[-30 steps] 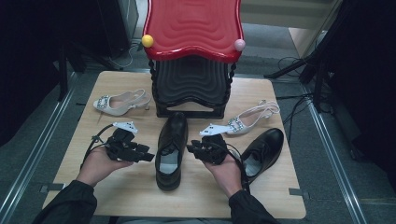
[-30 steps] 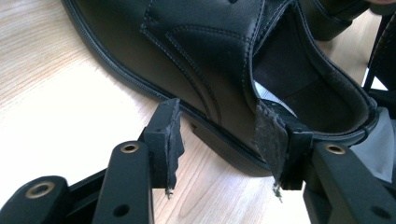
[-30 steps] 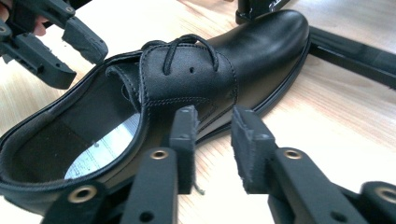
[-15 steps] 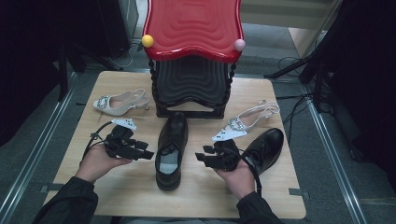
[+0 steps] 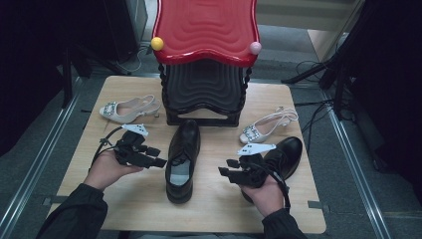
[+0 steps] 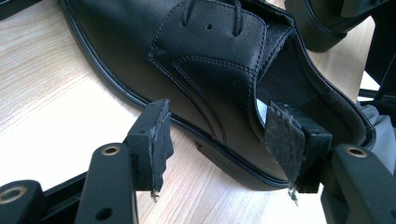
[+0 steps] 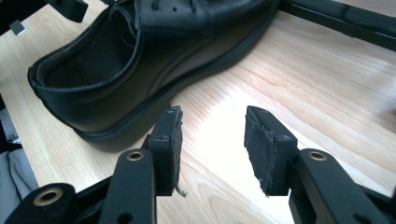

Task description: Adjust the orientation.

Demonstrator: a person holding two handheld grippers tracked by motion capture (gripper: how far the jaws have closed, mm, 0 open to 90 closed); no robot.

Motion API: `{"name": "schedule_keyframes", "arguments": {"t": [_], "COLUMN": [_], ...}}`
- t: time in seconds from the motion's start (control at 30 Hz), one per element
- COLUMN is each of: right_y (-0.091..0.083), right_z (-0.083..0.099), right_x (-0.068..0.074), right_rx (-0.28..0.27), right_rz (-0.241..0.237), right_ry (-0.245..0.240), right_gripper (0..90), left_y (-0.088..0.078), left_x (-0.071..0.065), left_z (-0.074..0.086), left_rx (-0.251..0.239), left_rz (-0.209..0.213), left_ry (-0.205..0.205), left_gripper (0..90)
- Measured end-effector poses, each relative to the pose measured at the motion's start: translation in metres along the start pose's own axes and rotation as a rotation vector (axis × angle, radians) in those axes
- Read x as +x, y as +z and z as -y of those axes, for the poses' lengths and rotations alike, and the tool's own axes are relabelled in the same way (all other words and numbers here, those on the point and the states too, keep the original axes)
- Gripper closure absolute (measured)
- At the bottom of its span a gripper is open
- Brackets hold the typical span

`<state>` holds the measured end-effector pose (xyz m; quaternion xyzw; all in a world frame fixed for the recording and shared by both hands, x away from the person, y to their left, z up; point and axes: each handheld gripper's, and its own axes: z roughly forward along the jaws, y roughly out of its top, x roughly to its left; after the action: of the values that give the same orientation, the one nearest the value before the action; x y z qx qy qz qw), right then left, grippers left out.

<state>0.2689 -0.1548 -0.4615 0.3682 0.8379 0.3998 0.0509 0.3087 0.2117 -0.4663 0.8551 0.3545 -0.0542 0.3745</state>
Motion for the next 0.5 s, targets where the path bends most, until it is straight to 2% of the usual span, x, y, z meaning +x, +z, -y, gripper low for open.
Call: {"name": "schedule_keyframes", "arguments": {"t": [0.2, 0.43, 0.5], "right_y": [-0.015, -0.03, -0.034], "right_z": [0.009, 0.018, 0.021], "right_x": [-0.007, -0.013, -0.015], "right_rx": [0.008, 0.021, 0.027], "right_rz": [0.021, 0.043, 0.051], "right_ry": [0.021, 0.051, 0.055], "right_gripper": [58.5, 58.8, 59.0], "left_y": [0.002, 0.004, 0.004], "left_x": [0.0, -0.001, 0.0], "left_z": [-0.005, -0.01, -0.011], "left_rx": [0.009, 0.013, 0.012], "left_rz": [0.009, 0.0, 0.012], "left_ry": [0.012, 0.023, 0.02], "left_gripper": [40.7, 40.4, 40.4]}}
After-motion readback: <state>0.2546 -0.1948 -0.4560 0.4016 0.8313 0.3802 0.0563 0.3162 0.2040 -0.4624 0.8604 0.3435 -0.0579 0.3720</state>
